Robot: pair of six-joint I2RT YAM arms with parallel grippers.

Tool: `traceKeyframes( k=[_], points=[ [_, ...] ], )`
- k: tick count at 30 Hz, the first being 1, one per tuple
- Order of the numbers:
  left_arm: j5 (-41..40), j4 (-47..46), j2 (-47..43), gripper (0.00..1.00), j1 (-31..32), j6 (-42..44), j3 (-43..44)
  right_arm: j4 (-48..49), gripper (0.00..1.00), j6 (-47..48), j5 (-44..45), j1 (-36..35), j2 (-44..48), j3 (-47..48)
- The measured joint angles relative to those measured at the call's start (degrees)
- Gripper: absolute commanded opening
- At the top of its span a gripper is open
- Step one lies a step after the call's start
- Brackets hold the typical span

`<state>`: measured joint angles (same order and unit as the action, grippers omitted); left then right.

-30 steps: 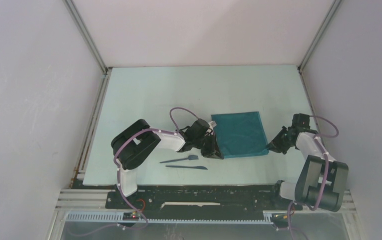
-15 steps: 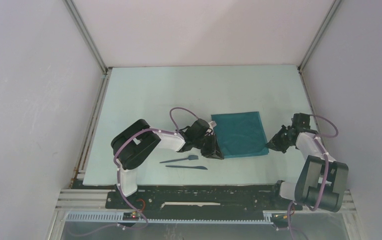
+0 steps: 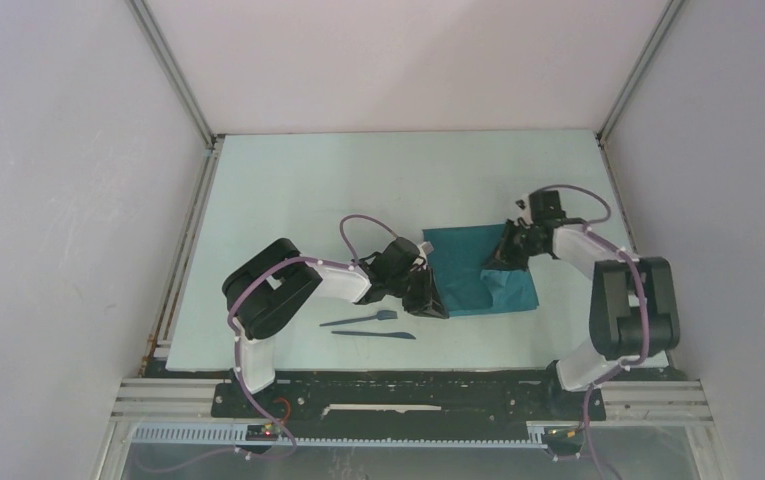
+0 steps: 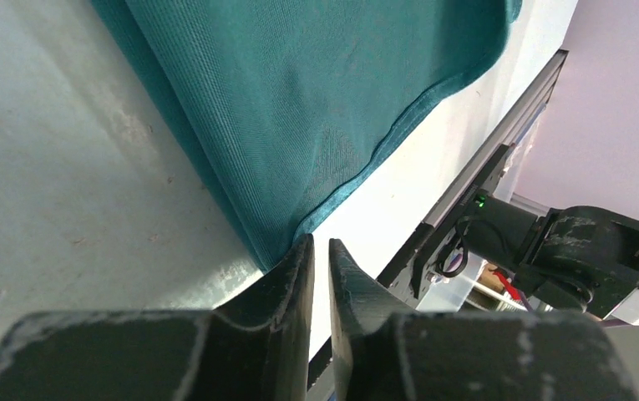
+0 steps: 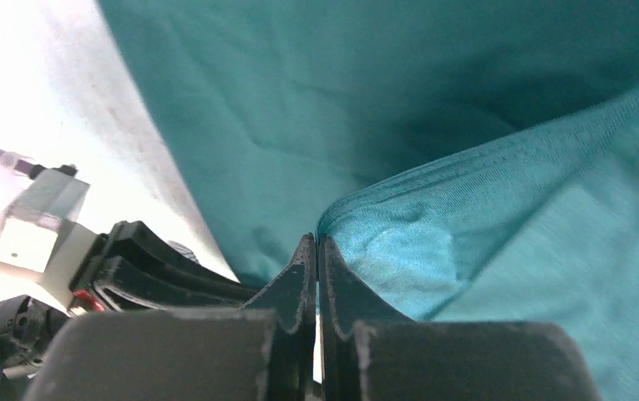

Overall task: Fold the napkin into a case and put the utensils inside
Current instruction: Fold the top corner of the square-folded napkin at the center of the board.

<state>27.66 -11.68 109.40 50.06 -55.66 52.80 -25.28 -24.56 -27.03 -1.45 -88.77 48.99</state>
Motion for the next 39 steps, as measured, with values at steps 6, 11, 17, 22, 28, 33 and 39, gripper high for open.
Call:
traceKeyframes(
  k=[6, 11, 17, 22, 28, 33, 39],
  points=[
    [0.0, -1.2, 0.0, 0.19, 0.0, -1.3, 0.0, 2.2, 0.0, -0.9, -1.3, -8.8, -9.6, 10.4],
    [0.0, -1.5, 0.0, 0.24, 0.0, -1.4, -0.3, 4.7, 0.0, -2.4, -3.1, -12.4, -17.5, 17.3],
    [0.0, -1.6, 0.0, 0.27, -0.1, -1.8, -0.3, 6.5, 0.0, -4.0, -4.9, -13.5, -21.7, 20.5],
    [0.0, -2.8, -1.8, 0.31, -0.3, -3.0, -2.7, 8.0, 0.0, -5.4, -6.1, -13.5, -23.8, 22.5],
    [0.0, -2.8, -6.5, 0.33, -0.9, -3.4, -5.2, 8.6, 0.0, -5.9, -6.6, -13.6, -25.5, 23.7],
    [0.0, -3.6, -10.2, 0.26, -1.5, -3.3, -6.9, 9.0, 0.0, -6.4, -6.6, -13.6, -26.6, 24.1],
    [0.0, -3.7, -14.2, 0.19, -3.8, -3.2, -12.3, 9.2, 0.0, -6.9, -6.5, -13.6, -27.7, 26.4]
  ],
)
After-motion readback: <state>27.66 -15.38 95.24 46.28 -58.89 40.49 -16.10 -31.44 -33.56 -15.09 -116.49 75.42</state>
